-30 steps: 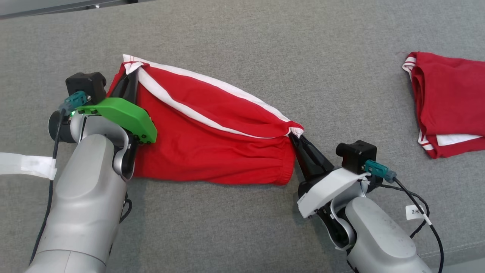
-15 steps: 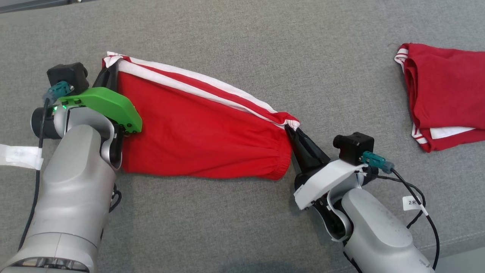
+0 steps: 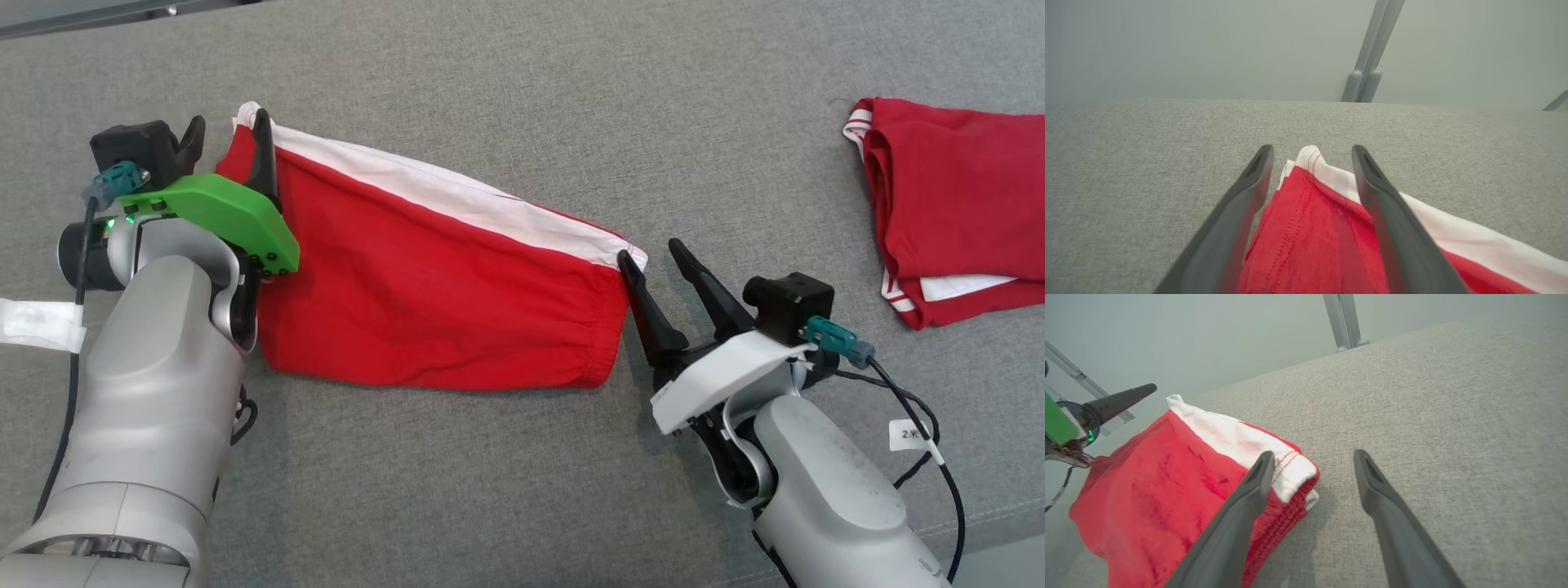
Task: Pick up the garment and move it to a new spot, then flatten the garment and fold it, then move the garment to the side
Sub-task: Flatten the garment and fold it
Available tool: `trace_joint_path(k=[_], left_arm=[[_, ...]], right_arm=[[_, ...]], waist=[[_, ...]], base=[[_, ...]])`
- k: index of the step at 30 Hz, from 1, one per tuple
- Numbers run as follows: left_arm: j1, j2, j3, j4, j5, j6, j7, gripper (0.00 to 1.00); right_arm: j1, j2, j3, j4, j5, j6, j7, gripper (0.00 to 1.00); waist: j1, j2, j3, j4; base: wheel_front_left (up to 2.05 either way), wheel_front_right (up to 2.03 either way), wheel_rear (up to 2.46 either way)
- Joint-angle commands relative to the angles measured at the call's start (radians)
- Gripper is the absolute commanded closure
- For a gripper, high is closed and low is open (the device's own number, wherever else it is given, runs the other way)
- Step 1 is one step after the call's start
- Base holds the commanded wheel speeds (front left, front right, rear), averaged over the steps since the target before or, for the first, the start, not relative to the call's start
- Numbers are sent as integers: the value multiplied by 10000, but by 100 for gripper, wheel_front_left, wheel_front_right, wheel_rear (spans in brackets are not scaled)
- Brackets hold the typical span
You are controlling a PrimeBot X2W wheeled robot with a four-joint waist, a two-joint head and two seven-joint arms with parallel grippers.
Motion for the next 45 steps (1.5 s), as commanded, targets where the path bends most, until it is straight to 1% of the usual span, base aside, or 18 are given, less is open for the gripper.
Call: trace_joint_path(k=[1,8,12,17,25,29,34,35,36,37,38,39,40,45], left_arm=[[24,-14,-79,45,-16,-88,-61,0],[525,75,-236,220,-75,-285,-60,0],[840,260,-348,409,-161,-385,223,0],[1114,452,-333,640,-465,-455,880,0],[1261,609,-450,686,-873,-497,1960,0],[1385,548,-692,360,-1134,-504,2409,0],[1584,673,-979,45,-1435,-505,3118,0],[1616,709,-1014,-3,-1469,-506,3189,4],[1648,739,-1047,-35,-1501,-504,3247,32],[1692,754,-1074,-53,-1548,-505,3321,56],[1740,751,-1125,-96,-1587,-505,3392,66],[1774,756,-1160,-157,-1633,-505,3429,96],[1802,770,-1191,-233,-1683,-505,3450,100],[1987,773,-1337,-587,-1871,-504,3393,100]], right_arm=[[290,-33,-254,-109,-243,1,-35,0],[1053,-35,-1227,-838,-800,1,-31,0],[1612,-33,-1859,-1492,-1168,1,-31,0],[2136,-33,-2405,-2332,-1517,1,75,0],[2553,-33,-2601,-3386,-1605,1,521,0],[2686,-34,-2622,-3666,-1582,1,647,0],[2731,-33,-2671,-3864,-1585,1,714,0],[2733,-33,-2673,-3889,-1577,1,719,0],[2737,-33,-2680,-3909,-1571,1,718,0],[2742,-33,-2684,-3915,-1562,1,716,0],[2746,-33,-2687,-3921,-1563,1,717,0],[2751,-33,-2685,-3925,-1560,1,717,0],[2758,-31,-2681,-3929,-1557,1,715,0],[2785,-33,-2738,-3927,-1539,1,661,0]], waist=[[0,59,-193,91],[0,59,-663,369],[0,59,-920,509],[0,59,-1059,559],[0,59,-1006,382],[0,59,-967,308],[0,59,-925,246],[0,59,-922,236],[0,59,-921,229],[0,59,-920,223],[0,59,-924,219],[0,59,-933,219],[0,59,-944,222],[0,59,-1000,296]], base=[[0,0,0],[0,0,0],[0,0,0],[0,0,0],[0,0,0],[0,0,0],[0,0,0],[0,0,0],[0,0,0],[0,0,0],[0,0,0],[0,0,0],[0,0,0],[0,0,0]])
